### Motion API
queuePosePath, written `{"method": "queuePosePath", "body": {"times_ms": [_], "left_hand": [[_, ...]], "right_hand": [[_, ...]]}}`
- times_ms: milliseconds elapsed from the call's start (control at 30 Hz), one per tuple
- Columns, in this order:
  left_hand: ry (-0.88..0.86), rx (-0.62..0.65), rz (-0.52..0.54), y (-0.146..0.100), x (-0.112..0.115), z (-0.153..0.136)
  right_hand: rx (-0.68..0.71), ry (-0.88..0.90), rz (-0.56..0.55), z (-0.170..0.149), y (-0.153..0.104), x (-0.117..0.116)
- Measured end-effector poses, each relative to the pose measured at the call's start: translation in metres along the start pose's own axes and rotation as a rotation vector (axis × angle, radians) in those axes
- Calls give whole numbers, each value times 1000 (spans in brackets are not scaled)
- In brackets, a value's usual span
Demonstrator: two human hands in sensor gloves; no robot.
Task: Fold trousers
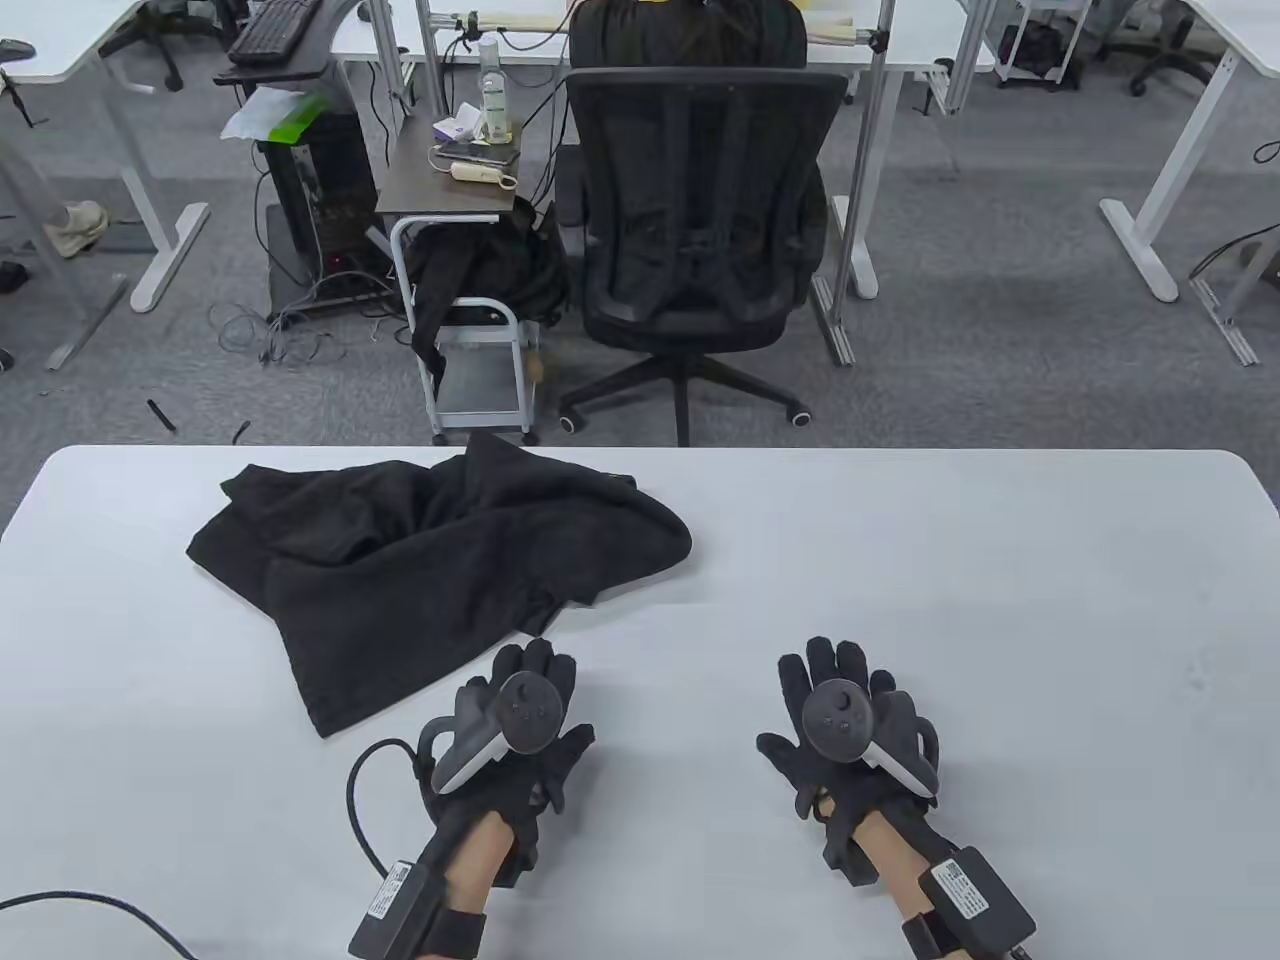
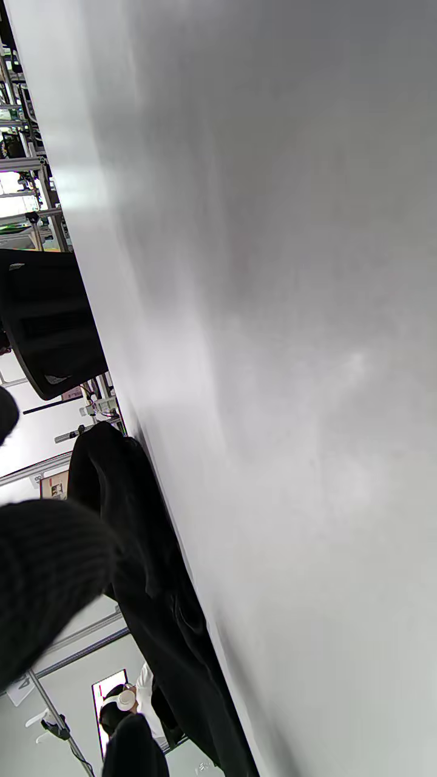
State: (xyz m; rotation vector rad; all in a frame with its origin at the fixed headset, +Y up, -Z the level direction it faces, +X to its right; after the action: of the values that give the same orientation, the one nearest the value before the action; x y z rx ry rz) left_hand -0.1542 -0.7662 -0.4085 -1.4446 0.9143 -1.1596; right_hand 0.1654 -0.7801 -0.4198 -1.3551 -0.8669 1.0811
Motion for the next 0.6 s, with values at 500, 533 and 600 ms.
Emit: {"method": "queuePosePath", "body": {"times_ms": [500, 533, 600], "left_hand": [[-7, 17, 3, -1, -1, 4], [-8, 18, 1, -1, -2, 5], [-13, 17, -1, -2, -3, 6]], "right_hand": [[1, -11, 19, 1, 2, -5], [1, -9, 21, 1, 2, -6], [0, -4, 25, 0, 2, -6]]}}
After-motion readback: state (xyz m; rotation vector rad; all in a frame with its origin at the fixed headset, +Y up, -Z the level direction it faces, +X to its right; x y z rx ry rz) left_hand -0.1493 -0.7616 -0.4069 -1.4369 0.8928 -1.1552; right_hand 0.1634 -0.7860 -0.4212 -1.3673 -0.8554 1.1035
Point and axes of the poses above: the tracker on the back of each hand, its own z axis roughly to the thumb side, its own y axis roughly from the wrist to the fingertips, x = y × z, the point moved 4 cm from there along y, roughly from the wrist to the fingertips, and after that the axes turned 6 degrees about -x, right-handed, at the moved point
